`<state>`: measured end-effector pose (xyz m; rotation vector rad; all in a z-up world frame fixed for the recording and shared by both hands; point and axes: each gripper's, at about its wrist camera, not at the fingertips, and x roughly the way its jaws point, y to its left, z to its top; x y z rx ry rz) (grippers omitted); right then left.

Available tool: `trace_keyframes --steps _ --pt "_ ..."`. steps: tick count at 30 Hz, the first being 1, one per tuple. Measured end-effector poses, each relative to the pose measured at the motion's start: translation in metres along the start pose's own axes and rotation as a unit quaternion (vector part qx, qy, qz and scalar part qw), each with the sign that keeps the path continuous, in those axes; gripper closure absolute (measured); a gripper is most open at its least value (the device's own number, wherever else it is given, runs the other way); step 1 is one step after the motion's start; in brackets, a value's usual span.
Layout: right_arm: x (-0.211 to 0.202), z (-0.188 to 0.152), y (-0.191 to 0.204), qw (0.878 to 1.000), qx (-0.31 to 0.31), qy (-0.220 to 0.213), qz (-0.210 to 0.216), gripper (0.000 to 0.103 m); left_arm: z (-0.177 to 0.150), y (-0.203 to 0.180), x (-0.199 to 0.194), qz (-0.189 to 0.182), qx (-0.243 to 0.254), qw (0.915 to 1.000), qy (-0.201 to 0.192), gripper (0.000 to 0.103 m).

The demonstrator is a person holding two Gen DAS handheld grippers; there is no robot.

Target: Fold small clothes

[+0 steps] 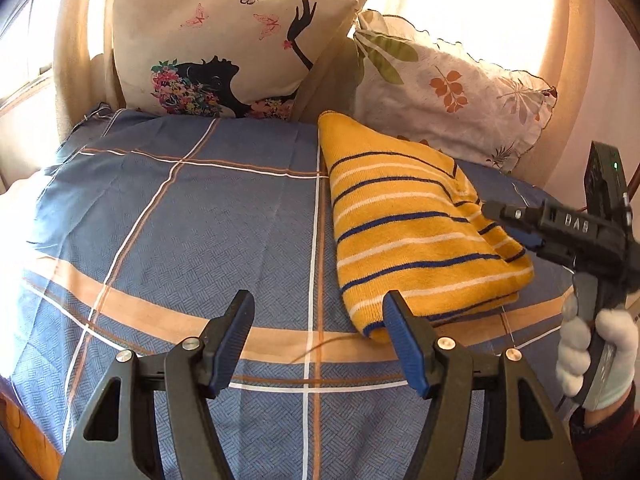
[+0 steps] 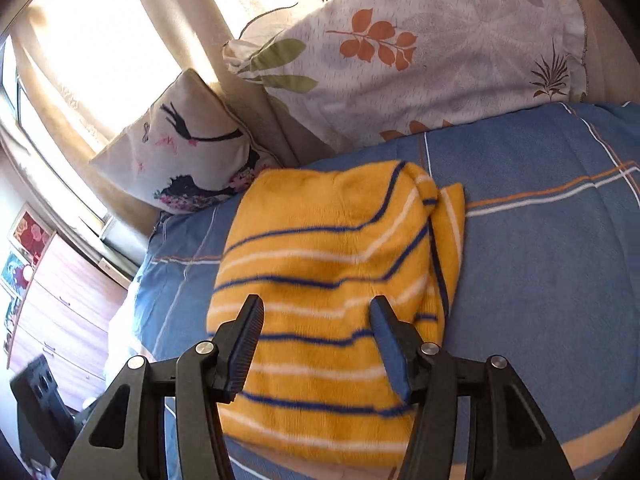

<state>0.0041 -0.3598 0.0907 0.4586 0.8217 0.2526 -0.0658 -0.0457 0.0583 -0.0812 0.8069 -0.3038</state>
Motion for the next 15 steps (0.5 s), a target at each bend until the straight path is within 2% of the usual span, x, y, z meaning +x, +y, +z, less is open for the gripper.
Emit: trace_keyframes --steps 3,5,7,10,13,15 --pt "0.002 -0.029 -0.008 0.999 0.000 0.022 -0.033 0.043 -0.002 -0.002 -0.008 0.010 0.005 0.9999 -0.010 0.037" --pt "-0.008 -0.043 -0.016 0.999 0.010 0.008 -0.049 0.043 -0.005 -0.004 -0.014 0.022 0.009 0.9995 -0.022 0.035" --pt "-0.026 -0.053 -0.018 0.999 0.020 -0.017 -0.046 0.043 -0.006 -0.004 -0.020 0.032 0.010 0.9989 -0.033 0.031" --pt "-0.056 -0.064 -0.014 0.996 0.018 -0.063 -0.054 0.041 -0.007 -0.006 -0.026 0.039 0.008 0.9983 -0.042 0.030" --pt "-0.082 -0.074 0.003 0.990 -0.017 -0.110 -0.089 0.037 -0.010 -0.007 -0.031 0.046 0.008 0.9976 -0.051 0.026" --pt "-0.098 -0.081 0.019 0.980 -0.048 -0.148 -0.121 0.029 -0.011 -0.008 -0.036 0.055 0.009 0.9967 -0.059 0.023"
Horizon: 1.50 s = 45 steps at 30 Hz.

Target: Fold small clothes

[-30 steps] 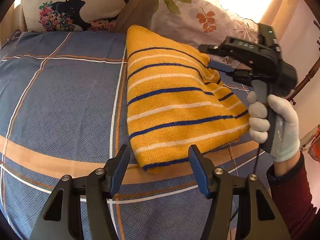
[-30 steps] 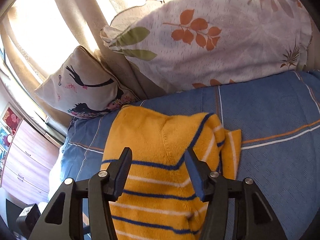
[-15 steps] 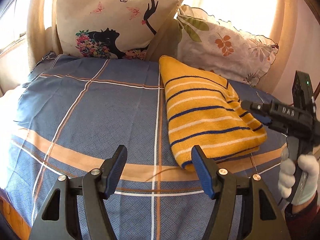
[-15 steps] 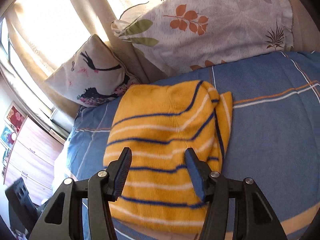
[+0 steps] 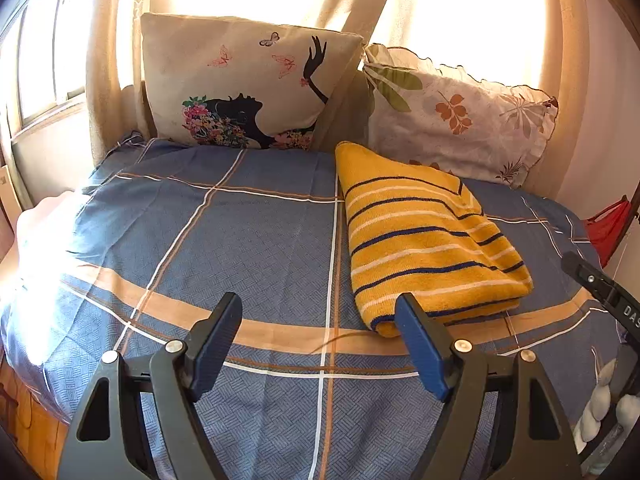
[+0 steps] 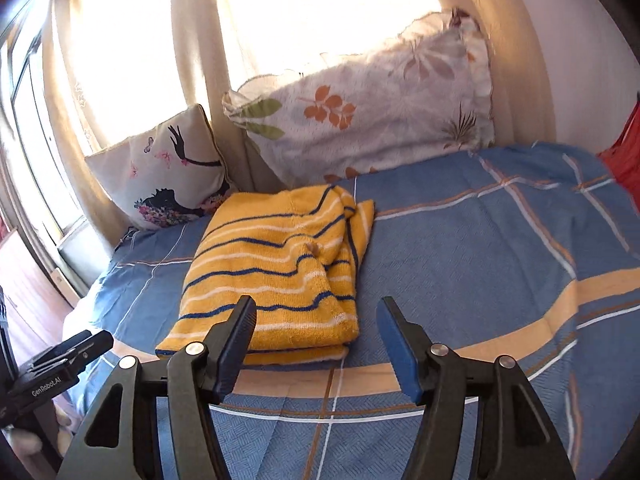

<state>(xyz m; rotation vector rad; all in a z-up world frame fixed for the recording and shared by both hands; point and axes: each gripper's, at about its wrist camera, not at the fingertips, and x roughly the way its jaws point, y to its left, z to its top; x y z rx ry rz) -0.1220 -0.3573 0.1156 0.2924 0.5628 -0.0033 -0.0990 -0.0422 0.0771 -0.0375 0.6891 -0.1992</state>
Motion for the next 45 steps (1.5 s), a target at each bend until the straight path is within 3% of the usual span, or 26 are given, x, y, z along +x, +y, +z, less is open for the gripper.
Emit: trace_keyframes --steps 2,5,8,13,17,20,24,29,32,38,45 --pt "-0.018 -0.001 0.012 0.998 -0.023 -0.045 -0.024 0.014 -0.001 0.001 -0.005 0.013 0.001 0.9999 -0.010 0.020" --pt "-0.040 -0.005 0.022 0.993 -0.031 -0.111 -0.034 0.000 -0.002 0.002 -0.013 0.032 0.001 0.9992 -0.025 0.013" --pt "-0.048 -0.005 0.024 0.990 -0.017 -0.136 -0.028 0.000 -0.004 0.003 -0.019 0.043 0.004 0.9984 -0.036 0.012" --pt "-0.042 -0.003 0.018 0.994 0.014 -0.111 -0.018 0.000 -0.007 0.006 -0.021 0.049 0.003 0.9981 -0.036 0.011" --pt "-0.056 -0.012 0.021 0.988 0.002 -0.150 -0.049 0.000 -0.008 0.009 -0.020 0.051 -0.003 0.9981 -0.035 0.011" --pt "-0.061 -0.014 0.019 0.984 0.006 -0.171 -0.041 0.000 -0.010 0.010 -0.019 0.054 -0.005 0.9979 -0.036 0.011" --pt "-0.043 -0.012 0.008 0.992 0.035 -0.120 -0.015 0.000 -0.011 0.010 -0.018 0.062 -0.002 0.9973 -0.039 0.011" --pt "-0.023 -0.020 0.012 0.997 0.010 -0.075 -0.034 0.000 -0.011 0.008 -0.025 0.079 -0.001 0.9946 -0.068 0.011" --pt "-0.016 -0.024 0.018 0.998 0.001 -0.061 -0.030 0.000 -0.011 0.006 -0.027 0.090 -0.005 0.9931 -0.075 0.004" --pt "-0.001 -0.029 0.028 0.999 -0.021 -0.035 -0.029 0.000 -0.013 0.007 -0.023 0.086 -0.011 0.9940 -0.066 0.002" --pt "0.009 -0.033 0.032 0.999 -0.032 -0.010 -0.033 0.000 -0.015 0.005 -0.007 0.068 -0.009 0.9972 -0.029 0.002"
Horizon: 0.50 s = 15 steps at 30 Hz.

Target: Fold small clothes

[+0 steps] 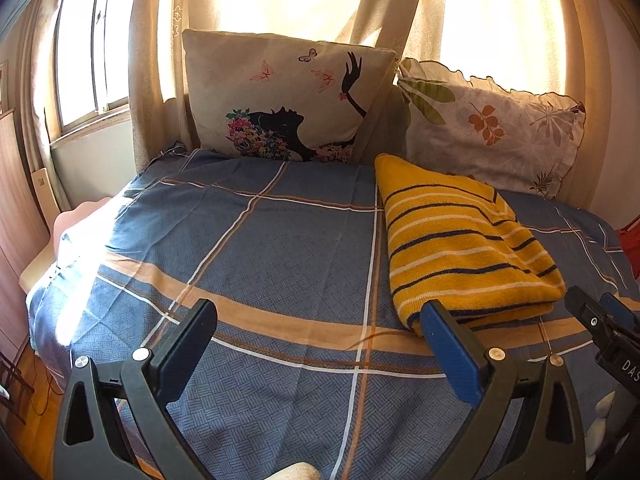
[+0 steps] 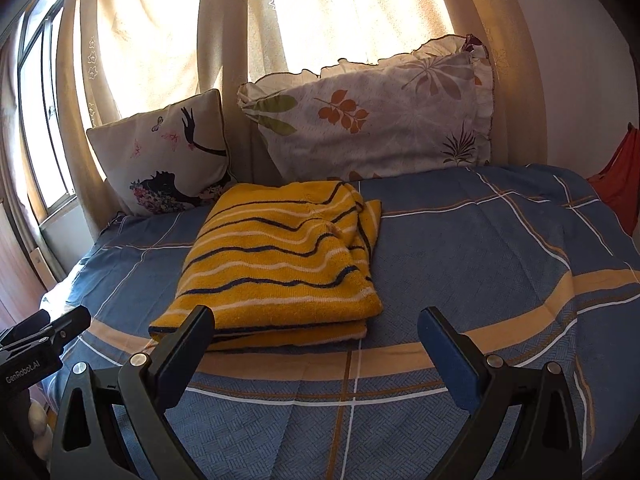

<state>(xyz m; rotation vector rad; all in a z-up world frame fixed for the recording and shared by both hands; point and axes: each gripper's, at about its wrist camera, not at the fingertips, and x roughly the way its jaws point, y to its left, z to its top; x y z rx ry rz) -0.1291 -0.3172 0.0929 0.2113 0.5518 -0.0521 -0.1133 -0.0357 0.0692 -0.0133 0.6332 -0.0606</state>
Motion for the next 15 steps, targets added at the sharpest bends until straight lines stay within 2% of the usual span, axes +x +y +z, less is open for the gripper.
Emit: trace_keyframes --steps 15 --pt "0.015 -0.003 0.007 0.999 -0.018 0.038 -0.016 0.000 -0.008 -0.004 0.016 -0.009 0.010 0.9991 0.041 0.002"
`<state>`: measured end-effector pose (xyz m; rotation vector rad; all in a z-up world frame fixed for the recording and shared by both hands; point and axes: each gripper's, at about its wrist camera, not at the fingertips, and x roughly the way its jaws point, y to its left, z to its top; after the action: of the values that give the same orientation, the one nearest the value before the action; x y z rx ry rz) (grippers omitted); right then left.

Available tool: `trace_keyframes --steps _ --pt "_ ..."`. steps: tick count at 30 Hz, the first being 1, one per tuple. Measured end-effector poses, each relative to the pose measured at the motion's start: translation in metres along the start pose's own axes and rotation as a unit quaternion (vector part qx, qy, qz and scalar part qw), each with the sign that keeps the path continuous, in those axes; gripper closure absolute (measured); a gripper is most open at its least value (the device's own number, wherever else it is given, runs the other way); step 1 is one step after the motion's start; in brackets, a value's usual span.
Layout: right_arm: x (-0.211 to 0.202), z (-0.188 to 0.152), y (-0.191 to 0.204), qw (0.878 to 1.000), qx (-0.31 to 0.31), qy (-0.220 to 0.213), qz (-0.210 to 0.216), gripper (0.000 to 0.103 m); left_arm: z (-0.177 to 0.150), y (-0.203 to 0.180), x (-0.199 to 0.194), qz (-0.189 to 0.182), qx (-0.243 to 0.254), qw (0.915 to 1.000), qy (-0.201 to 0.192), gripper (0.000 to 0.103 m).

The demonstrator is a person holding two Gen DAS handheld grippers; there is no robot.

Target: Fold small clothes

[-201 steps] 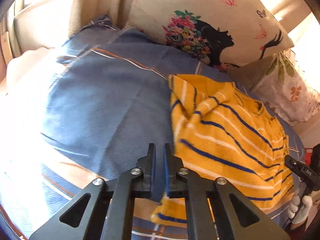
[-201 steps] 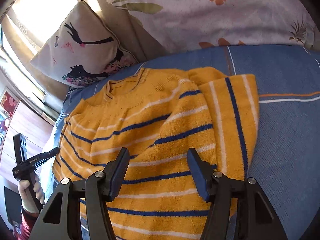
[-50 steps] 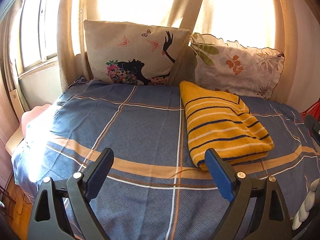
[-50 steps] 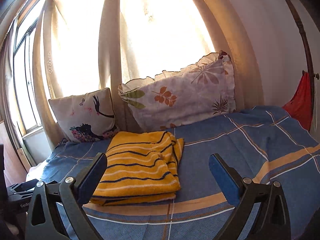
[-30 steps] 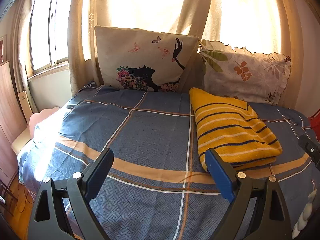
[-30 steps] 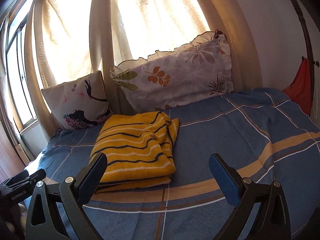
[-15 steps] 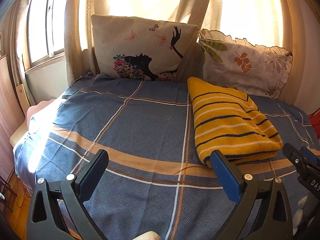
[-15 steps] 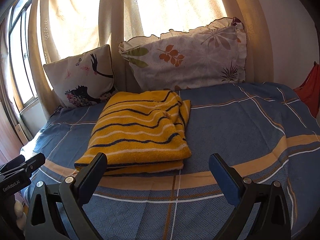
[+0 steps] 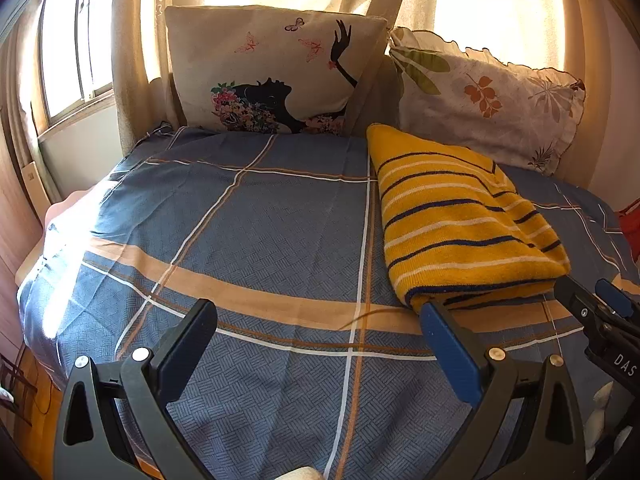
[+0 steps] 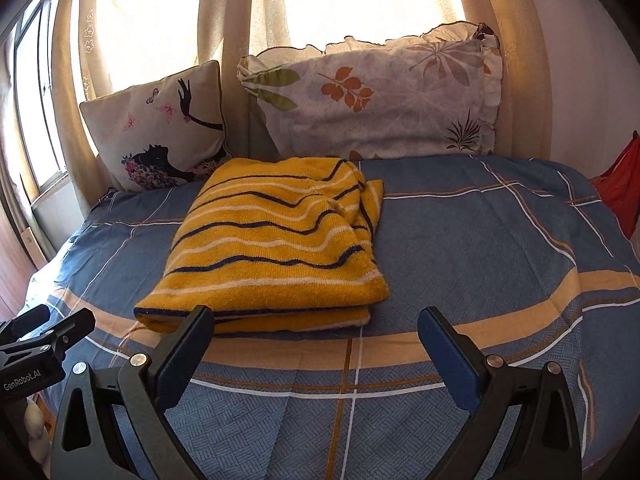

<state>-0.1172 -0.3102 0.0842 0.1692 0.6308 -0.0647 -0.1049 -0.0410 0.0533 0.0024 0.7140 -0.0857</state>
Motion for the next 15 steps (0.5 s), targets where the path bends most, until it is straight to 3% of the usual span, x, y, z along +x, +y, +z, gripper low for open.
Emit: trace_keyframes --steps 15 --pt "0.0059 0.0003 0.0057 1.000 -0.013 0.017 -0.014 0.000 -0.0028 -0.0052 0.0048 -0.019 0.001 0.9997 0.017 0.002"
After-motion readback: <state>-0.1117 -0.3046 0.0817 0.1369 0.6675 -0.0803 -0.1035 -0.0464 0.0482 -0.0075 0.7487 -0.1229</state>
